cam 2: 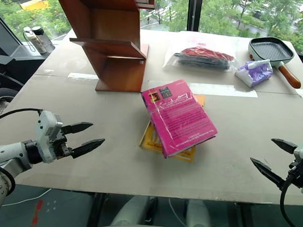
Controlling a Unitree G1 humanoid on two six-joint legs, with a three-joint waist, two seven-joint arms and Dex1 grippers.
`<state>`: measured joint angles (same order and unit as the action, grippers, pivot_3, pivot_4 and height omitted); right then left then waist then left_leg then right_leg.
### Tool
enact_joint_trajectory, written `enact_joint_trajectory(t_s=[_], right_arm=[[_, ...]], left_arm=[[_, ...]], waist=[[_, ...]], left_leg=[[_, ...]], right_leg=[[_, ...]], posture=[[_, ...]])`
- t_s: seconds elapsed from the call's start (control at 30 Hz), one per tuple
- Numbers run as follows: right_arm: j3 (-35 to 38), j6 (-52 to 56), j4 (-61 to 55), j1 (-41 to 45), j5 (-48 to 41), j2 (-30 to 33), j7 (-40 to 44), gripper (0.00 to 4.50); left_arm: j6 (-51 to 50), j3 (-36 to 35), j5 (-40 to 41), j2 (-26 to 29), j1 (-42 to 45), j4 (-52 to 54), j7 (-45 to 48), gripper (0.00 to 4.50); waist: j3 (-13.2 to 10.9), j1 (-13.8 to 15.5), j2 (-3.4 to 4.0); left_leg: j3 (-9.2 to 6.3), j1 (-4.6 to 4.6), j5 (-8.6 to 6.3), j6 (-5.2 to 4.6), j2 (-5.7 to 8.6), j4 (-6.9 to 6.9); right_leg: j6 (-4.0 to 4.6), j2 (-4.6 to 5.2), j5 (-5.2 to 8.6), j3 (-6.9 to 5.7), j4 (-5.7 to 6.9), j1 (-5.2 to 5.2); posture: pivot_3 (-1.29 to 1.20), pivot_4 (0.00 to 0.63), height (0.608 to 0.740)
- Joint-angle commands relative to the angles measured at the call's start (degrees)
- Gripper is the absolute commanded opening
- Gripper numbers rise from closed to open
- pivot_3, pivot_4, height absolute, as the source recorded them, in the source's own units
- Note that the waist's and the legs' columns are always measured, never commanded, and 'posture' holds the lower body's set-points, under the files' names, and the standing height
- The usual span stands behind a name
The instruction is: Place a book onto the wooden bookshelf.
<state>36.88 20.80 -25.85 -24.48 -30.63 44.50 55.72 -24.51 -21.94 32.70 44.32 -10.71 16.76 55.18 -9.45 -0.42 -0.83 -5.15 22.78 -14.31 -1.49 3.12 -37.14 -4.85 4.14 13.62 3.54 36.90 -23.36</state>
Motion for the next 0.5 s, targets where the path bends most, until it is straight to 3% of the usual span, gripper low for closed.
enact_joint_trajectory(t_s=[0.03,0.27,0.37,0.5], right_arm=[[0.63,-2.19,-0.42,0.04,0.50,-0.84,-0.45,4.50],[-1.24,-2.47,-0.44,1.98,0.60,-1.51,-1.63,4.50],[-2.99,-0.76,0.01,4.39,-0.08,-0.62,-2.05,3.63],[-8.48,3.12,0.12,10.56,1.44,1.12,-5.23,1.77]], left_arm=[[-0.37,-0.16,1.24,0.93,2.51,1.38,0.29,4.47],[-1.32,1.57,2.55,1.52,7.97,2.95,1.30,4.47],[-0.65,1.81,3.57,2.42,8.21,4.09,4.32,4.50],[1.04,2.46,3.82,4.22,7.71,5.30,9.26,4.50]], waist=[[0.00,0.01,0.00],[0.00,0.18,0.00],[0.00,-0.19,0.00],[-0.01,-0.32,0.02]], left_leg=[[0.00,0.00,0.00,0.00,0.00,0.00],[-0.04,0.01,0.00,0.00,0.02,-0.03],[-0.04,0.01,0.00,0.00,0.00,-0.02],[0.00,0.00,0.00,0.00,0.00,-0.02]], right_leg=[[0.00,0.00,0.00,0.00,0.00,0.00],[0.00,-0.02,-0.01,-0.06,-0.02,0.03],[0.00,-0.02,-0.01,-0.07,-0.02,0.03],[0.01,-0.02,-0.01,-0.02,-0.02,0.02]], posture=[[0.00,0.150,0.740],[0.00,0.150,0.740],[0.00,0.150,0.740],[0.00,0.150,0.740]])
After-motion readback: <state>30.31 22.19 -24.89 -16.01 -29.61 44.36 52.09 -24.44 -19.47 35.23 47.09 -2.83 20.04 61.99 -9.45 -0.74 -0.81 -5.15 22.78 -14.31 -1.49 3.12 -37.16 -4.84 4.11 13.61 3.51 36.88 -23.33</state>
